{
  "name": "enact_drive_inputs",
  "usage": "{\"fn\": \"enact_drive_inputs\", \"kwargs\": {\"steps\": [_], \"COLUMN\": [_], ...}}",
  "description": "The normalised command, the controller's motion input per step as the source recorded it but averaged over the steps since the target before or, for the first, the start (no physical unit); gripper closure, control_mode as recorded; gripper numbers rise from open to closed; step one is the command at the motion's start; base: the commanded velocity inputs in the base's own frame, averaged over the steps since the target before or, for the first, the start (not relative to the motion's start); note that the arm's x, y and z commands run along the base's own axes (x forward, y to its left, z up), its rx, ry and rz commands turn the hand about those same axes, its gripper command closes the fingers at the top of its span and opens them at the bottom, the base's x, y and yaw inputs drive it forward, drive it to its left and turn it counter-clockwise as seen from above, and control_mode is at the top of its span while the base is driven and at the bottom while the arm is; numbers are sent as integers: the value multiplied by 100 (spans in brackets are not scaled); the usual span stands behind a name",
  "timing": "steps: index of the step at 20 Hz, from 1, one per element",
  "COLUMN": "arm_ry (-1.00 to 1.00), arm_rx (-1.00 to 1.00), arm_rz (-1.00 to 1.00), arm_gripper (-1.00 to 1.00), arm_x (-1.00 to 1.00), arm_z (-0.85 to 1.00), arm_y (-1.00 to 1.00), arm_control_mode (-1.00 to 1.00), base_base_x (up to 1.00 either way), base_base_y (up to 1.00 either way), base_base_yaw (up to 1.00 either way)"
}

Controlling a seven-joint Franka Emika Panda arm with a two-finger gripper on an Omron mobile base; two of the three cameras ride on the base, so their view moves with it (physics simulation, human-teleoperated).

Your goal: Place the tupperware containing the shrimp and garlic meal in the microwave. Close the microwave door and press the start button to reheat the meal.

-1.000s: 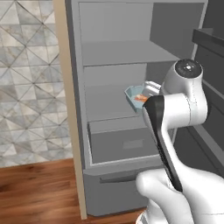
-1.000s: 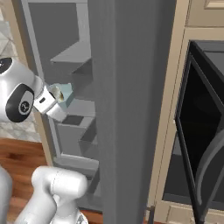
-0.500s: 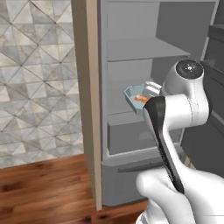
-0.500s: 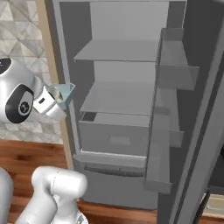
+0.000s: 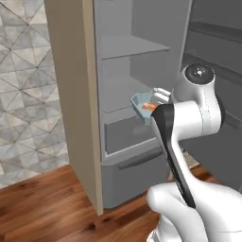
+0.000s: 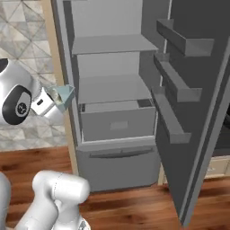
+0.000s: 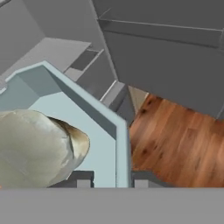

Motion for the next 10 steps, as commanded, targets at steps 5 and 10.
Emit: {"fn": "enact_drive_inputs", "kwargs": {"steps": [5,10], "arm_ry": [0,0], "arm_rx": [0,0], "arm_rz": [0,0], "arm_gripper": [100,100], "arm_x": [0,0], "arm_z": [0,0], "arm_y": [0,0], "arm_control_mode": [100,100], "base_base_x": [-96,-36], "base_base_y": [11,-7], "base_base_yaw": [-58,-61]}}
